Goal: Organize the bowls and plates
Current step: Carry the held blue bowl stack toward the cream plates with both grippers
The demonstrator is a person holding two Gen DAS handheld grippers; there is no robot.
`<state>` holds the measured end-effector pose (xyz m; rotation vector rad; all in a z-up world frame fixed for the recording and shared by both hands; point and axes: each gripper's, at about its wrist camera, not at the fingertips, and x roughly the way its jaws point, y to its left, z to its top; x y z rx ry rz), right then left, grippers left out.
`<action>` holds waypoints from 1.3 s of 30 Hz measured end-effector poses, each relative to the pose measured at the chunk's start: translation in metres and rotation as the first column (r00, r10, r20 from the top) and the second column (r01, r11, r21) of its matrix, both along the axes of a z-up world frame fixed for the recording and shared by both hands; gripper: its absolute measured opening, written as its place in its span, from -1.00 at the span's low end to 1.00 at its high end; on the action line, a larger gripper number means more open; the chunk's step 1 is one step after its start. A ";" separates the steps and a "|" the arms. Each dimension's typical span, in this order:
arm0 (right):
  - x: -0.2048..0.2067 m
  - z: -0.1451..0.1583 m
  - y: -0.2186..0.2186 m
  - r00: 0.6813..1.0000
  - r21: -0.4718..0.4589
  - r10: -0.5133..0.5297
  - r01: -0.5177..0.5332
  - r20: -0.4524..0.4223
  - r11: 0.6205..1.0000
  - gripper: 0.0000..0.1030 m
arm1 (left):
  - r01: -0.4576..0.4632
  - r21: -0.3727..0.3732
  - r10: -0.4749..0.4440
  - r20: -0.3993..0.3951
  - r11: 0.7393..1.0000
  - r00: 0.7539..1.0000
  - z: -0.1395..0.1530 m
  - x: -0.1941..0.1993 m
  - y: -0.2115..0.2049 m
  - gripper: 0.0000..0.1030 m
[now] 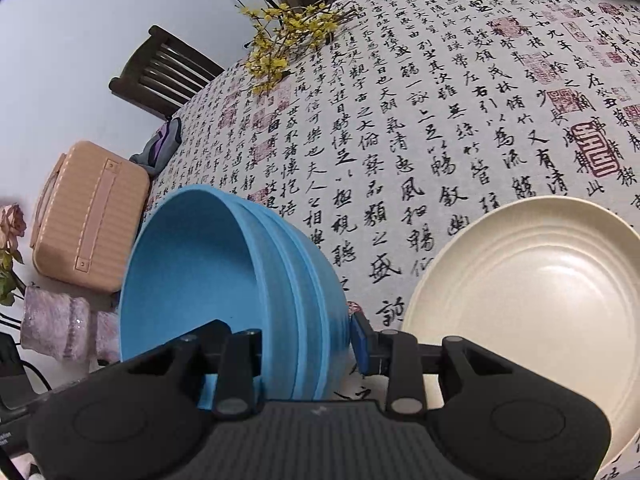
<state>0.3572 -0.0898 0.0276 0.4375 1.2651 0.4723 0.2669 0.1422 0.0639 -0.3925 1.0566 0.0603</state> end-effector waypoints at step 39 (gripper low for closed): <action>-0.013 0.013 -0.108 0.998 -0.058 -0.018 0.021 0.052 0.998 -0.40 | 0.049 -0.049 -0.048 0.023 0.998 0.999 -0.001 -0.007 -0.104 -0.31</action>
